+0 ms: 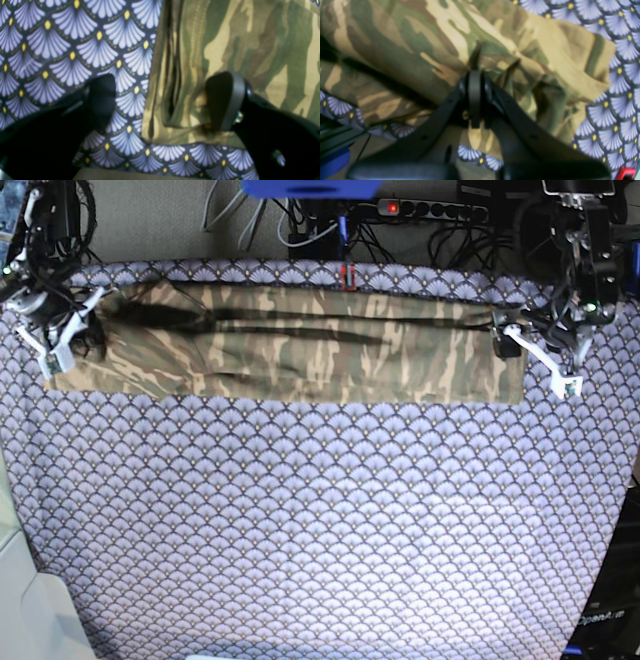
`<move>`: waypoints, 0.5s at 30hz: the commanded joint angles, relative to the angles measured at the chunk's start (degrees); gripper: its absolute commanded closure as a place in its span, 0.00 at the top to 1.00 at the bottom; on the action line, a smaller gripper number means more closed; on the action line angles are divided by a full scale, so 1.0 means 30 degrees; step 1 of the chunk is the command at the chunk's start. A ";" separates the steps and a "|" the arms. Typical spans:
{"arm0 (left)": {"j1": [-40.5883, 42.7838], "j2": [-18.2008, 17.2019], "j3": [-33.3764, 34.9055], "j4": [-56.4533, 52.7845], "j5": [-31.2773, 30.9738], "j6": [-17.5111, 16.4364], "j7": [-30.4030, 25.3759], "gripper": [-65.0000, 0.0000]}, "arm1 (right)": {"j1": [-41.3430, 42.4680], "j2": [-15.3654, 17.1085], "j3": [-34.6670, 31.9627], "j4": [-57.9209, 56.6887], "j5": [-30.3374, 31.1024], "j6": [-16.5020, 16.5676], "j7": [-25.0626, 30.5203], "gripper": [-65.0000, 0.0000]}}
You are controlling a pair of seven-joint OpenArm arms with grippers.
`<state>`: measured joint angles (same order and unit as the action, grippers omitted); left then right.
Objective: Fold the T-shirt properly
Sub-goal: 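Hold the strip ends with both grippers and pull them taut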
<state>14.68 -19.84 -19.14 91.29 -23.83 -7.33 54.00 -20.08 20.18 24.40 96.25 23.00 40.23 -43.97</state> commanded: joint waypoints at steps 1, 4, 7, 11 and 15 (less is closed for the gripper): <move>-0.0130 -0.0377 -0.0112 0.0443 -0.0070 -0.0208 -0.0050 0.86 | 0.0289 0.0319 -0.0003 -0.0156 0.0317 -0.0076 0.0311 0.06; -0.0130 -0.0495 -0.0259 0.0473 -0.0070 -0.1614 0.0008 0.86 | 0.0787 0.0319 -0.0003 -0.1298 0.0317 -0.0076 0.0311 0.19; -0.0101 -0.0436 -0.0874 0.0473 -0.0040 -0.2347 0.0008 0.86 | 0.1139 0.0378 0.0027 -0.2471 0.0317 -0.0076 0.0428 0.33; 0.0075 -0.0377 -0.1958 0.0473 -0.0128 -0.2435 0.0037 0.86 | 0.1549 0.0407 0.0056 -0.3086 0.0317 -0.0076 0.0428 0.47; 0.0251 -0.0465 -0.2164 0.0707 -0.0187 -0.2435 0.0037 0.86 | 0.1608 0.0407 0.0027 -0.2969 0.0317 -0.0076 0.0428 0.50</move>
<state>15.73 -20.18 -25.12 91.96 -23.99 -14.63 55.09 -15.44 20.47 24.21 86.54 23.86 40.18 -42.83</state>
